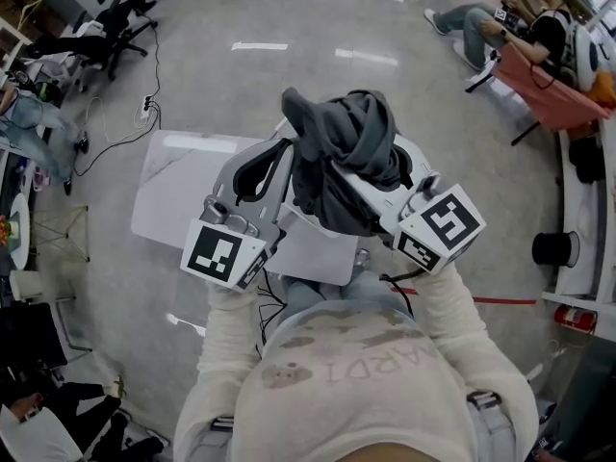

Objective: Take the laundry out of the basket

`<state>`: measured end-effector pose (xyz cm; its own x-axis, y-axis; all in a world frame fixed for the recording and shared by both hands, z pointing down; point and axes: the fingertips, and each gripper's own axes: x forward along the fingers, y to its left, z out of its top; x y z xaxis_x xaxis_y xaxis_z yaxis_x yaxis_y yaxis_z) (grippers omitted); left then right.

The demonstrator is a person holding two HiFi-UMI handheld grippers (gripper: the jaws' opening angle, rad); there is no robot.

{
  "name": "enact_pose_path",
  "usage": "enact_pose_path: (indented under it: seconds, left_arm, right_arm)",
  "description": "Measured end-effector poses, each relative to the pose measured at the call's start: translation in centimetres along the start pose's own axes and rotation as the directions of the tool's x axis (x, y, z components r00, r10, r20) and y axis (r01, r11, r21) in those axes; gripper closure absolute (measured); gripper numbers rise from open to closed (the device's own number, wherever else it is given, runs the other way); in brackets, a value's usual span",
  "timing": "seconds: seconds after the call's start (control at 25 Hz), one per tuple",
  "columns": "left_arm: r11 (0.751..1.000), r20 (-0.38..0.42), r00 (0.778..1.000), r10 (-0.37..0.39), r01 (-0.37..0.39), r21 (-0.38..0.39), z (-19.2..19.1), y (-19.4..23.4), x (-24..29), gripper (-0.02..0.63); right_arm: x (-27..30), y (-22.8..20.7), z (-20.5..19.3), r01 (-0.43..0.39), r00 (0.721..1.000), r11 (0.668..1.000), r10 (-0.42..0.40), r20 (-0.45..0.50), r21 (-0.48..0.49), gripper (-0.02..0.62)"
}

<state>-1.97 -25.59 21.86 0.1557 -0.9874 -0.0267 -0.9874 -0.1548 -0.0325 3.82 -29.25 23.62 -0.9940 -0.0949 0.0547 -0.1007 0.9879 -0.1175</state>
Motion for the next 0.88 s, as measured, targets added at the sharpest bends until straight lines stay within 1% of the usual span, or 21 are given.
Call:
enact_pose_path:
  seconds: [0.2, 0.36, 0.6, 0.88]
  left_arm:
    - [1.0, 0.004, 1.0, 0.009, -0.009, 0.001, 0.6, -0.2, -0.2, 0.605]
    - [1.0, 0.013, 1.0, -0.005, 0.004, 0.005, 1.0, -0.5, -0.5, 0.605]
    - [1.0, 0.017, 1.0, -0.016, 0.015, 0.01, 1.4, -0.7, -0.3, 0.605]
    - [1.0, 0.019, 1.0, -0.024, 0.024, 0.015, 1.7, -0.7, -0.2, 0.605]
  right_arm:
    - [-0.2, 0.4, 0.9, -0.002, 1.0, 1.0, 0.002, 0.02, -0.024, 0.371]
    - [-0.4, 0.8, 1.2, 0.006, 1.0, 0.999, -0.005, 0.029, -0.048, 0.371]
    - [-0.5, 0.2, 1.3, 0.024, 0.999, 0.998, -0.023, 0.035, -0.057, 0.371]
    - [-0.2, 0.1, 1.7, 0.027, 0.999, 0.997, -0.024, 0.042, -0.075, 0.37]
